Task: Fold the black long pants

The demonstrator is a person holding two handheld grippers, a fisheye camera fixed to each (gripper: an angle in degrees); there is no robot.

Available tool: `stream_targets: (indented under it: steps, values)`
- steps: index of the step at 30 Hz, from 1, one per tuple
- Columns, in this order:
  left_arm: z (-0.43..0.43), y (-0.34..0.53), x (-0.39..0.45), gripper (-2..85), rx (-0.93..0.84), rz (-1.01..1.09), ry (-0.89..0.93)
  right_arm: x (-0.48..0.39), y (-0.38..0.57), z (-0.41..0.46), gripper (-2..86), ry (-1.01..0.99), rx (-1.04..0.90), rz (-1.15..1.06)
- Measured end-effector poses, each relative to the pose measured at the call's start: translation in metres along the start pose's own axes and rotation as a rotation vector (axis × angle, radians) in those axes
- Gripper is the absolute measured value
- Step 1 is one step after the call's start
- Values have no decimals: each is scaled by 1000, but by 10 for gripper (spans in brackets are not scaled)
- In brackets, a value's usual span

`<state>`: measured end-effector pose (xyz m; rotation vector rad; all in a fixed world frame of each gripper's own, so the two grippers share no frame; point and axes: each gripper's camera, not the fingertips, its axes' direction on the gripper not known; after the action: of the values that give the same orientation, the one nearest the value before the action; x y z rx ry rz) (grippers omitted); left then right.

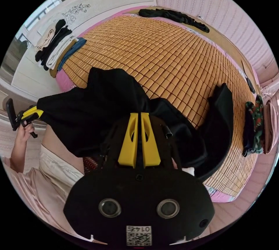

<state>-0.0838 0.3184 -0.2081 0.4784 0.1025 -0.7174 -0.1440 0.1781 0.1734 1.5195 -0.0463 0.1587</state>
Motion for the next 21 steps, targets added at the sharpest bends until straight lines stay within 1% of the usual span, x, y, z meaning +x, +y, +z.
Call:
stream_targets:
  steps: [1,3,5,6,7,9,10,11,13,15,16,18,19,20,21]
  values:
    - [-5,3,10,40,10,40,8,5,9,0,12,-10,-25,12]
    - [-11,16,47,41,-21,174,16,24,37,6,38,-42,-144,75]
    - [-5,25,74,41,-99,244,7,30,48,3,65,-4,-174,99]
    - [1,31,93,41,-153,302,-16,29,48,-5,80,24,-159,95]
    - [4,35,102,41,-172,330,-31,26,46,-10,86,36,-143,88]
    - [7,46,138,41,-179,435,-81,3,29,-32,100,61,-35,3]
    - [8,48,145,41,-177,454,-87,-6,23,-36,102,59,-12,-33]
    - [10,50,157,42,-184,478,-98,-26,10,-40,104,45,21,-113]
    - [13,53,171,42,-193,497,-119,-61,-10,-36,110,21,35,-227]
    - [17,57,185,42,-208,516,-130,-109,-35,-11,130,-17,-37,-381]
    - [18,58,189,42,-210,521,-135,-121,-40,-3,135,-20,-68,-416]
    - [19,62,200,42,-224,536,-161,-160,-51,37,149,38,-180,-519]
    - [19,63,202,42,-227,535,-168,-167,-52,49,150,65,-211,-539]
    - [19,65,206,42,-232,529,-183,-177,-50,73,154,117,-289,-570]
    - [19,66,208,42,-237,516,-207,-180,-46,82,150,134,-303,-567]
